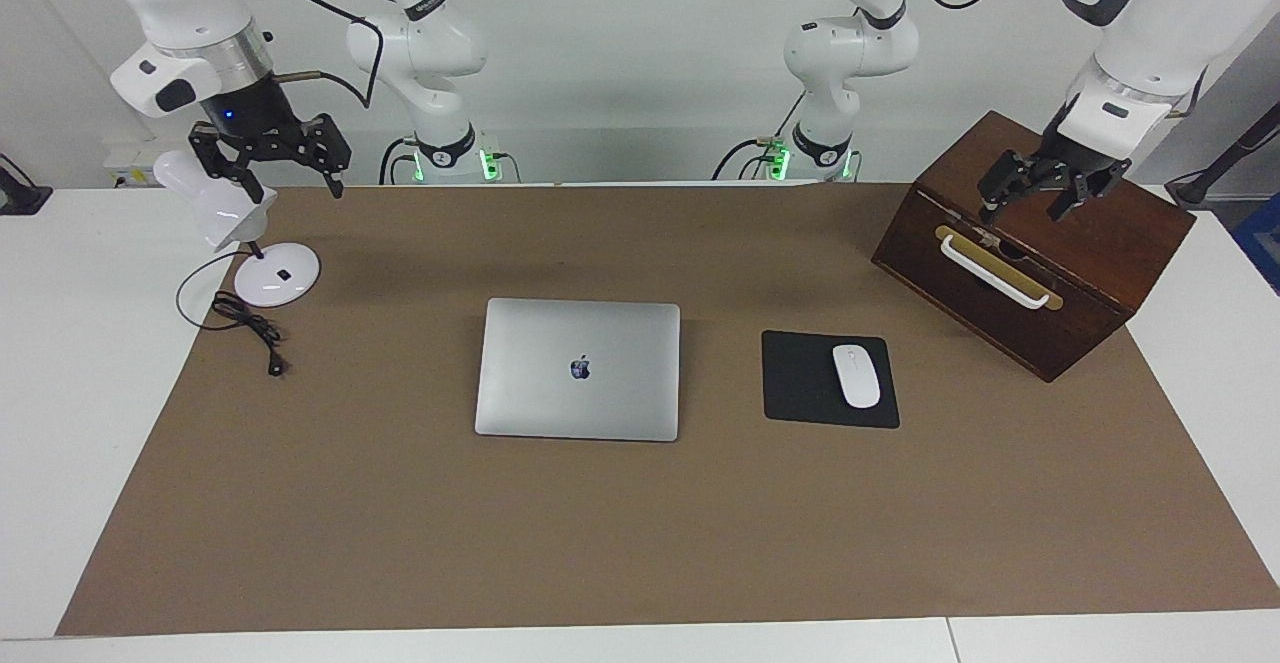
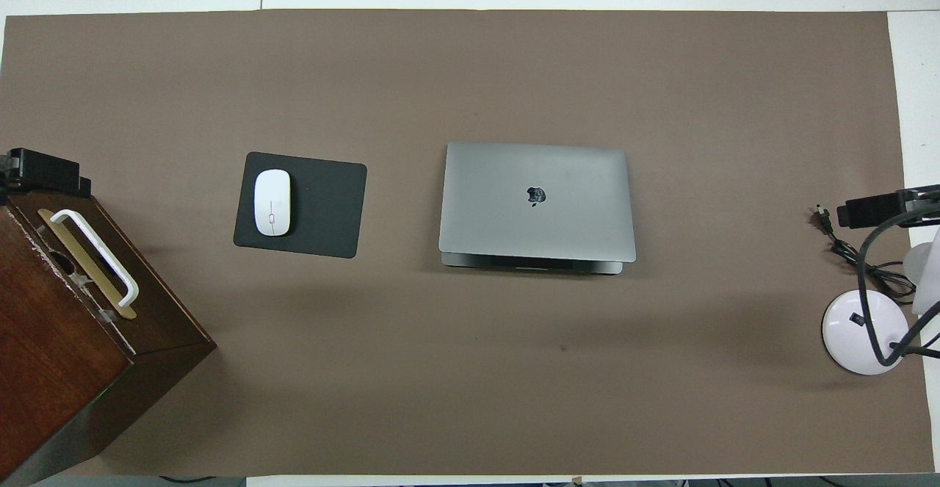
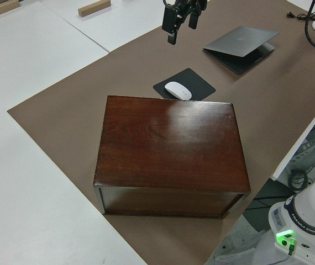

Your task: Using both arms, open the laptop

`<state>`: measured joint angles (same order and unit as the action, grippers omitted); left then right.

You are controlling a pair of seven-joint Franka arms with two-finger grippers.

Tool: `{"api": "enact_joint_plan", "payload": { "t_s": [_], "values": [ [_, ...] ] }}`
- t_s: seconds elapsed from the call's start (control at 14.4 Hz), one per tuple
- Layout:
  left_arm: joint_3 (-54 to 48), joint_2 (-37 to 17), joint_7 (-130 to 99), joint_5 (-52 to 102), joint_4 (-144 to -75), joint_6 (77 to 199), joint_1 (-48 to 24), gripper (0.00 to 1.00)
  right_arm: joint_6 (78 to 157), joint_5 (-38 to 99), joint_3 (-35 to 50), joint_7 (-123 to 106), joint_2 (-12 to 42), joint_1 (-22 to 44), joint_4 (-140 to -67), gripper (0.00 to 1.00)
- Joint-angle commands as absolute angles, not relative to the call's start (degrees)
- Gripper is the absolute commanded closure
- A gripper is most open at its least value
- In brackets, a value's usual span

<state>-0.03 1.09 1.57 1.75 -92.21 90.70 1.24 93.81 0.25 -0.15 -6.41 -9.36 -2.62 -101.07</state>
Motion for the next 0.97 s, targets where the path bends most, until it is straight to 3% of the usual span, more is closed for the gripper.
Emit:
{"api": "enact_joint_plan", "payload": {
  "t_s": [0.0, 0.9],
  "values": [
    [-0.1, 2.5, 0.6, 0.7, -93.8, 92.0, 1.0, 0.00, 95.4, -0.4, 0.2, -7.8, -10.5, -3.4, -102.7, 0.00],
    [-0.2, 2.8, 1.1, 0.7, -94.0, 93.8, 1.6, 0.00, 95.7, -0.4, 0.2, -7.9, -10.5, -3.4, -103.1, 0.00]
  ]
}}
